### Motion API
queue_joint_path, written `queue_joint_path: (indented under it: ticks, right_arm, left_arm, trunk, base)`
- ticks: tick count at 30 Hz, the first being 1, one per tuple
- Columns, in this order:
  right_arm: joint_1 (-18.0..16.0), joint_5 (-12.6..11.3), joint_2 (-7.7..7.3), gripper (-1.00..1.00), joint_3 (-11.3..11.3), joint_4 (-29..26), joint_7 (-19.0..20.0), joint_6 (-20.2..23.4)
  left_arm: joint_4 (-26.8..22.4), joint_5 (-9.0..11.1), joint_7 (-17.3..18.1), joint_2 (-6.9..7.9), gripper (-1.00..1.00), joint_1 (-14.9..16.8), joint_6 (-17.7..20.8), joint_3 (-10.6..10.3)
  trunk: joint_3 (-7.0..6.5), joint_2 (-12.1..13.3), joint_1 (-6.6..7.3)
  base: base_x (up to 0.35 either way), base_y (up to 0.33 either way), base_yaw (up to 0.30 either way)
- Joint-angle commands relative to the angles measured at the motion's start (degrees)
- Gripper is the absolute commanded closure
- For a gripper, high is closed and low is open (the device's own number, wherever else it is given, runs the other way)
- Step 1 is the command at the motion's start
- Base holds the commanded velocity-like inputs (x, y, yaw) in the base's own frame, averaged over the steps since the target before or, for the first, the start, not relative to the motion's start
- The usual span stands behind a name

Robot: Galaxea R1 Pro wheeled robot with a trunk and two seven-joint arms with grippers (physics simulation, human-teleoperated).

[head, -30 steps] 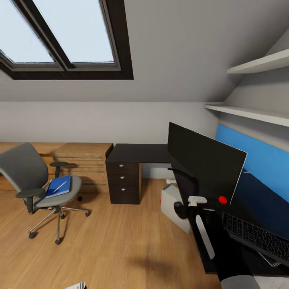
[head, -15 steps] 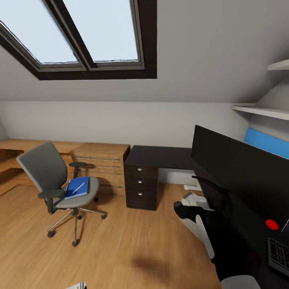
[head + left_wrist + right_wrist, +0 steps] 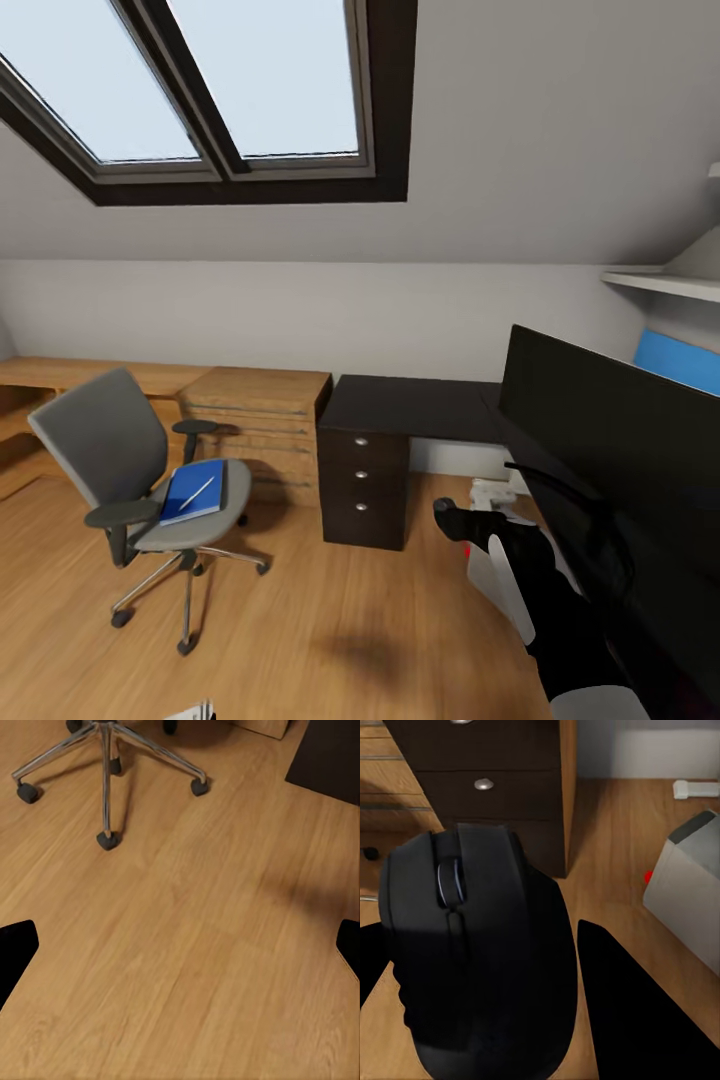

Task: In the bedroom, organize the workspace by keeping the computer under the desk, ensuring the monitor is on the desk, placing the keyboard on the desk next to the monitor, placing the mouse on the desk next to the keyboard, moving the folder from the swivel chair onto the desk next to the mouse, stacking the notebook on top of the folder with the pen on top of the notebook, and positioning the swivel chair next to the desk.

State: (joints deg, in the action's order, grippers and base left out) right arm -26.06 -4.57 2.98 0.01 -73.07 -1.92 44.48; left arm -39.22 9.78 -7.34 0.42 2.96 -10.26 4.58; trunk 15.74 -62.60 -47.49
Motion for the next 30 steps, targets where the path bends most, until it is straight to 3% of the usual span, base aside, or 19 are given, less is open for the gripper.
queue_joint_path:
  ticks: [1, 30]
  right_arm:
    - [-0.04, -0.63, 0.01, 1.0, -0.01, -0.06, -0.35, 0.2]
    - [-0.04, -0.62, -0.19, 1.0, -0.08, -0.45, -0.27, 0.2]
  left_arm:
    - [0.02, 0.47, -0.09, 0.02, -1.0, 0.03, -0.2, -0.15]
    - [-0.44, 0.43, 0.3, 0.04, -1.0, 0.03, -0.01, -0.18]
  trunk:
    - [0.0, -0.04, -0.04]
    - [-0.16, -0.04, -0.04]
  base:
    - [0.325, 0.018, 0.0]
    - [0.327, 0.001, 0.0]
